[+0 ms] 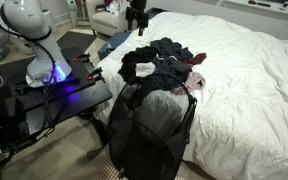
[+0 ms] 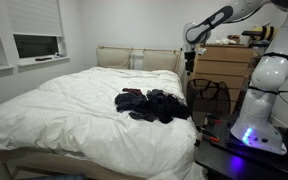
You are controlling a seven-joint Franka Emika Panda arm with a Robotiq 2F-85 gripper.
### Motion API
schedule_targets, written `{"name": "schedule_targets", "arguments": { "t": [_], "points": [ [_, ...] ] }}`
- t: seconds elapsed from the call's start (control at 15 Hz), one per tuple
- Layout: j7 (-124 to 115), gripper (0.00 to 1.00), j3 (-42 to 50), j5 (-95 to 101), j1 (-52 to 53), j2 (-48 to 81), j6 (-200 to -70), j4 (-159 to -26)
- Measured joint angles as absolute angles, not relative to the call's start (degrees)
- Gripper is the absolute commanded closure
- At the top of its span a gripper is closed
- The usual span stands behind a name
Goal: Pick up the sock and put it in the bag
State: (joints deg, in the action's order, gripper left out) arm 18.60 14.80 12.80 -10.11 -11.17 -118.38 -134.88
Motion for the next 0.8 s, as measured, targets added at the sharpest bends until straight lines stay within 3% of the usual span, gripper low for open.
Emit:
{"name": "schedule_targets", "arguments": {
  "t": [0.8],
  "points": [
    [4.8, 0.0, 14.8, 17.6, -12.3, -2.5, -142.2, -142.7]
  ]
}}
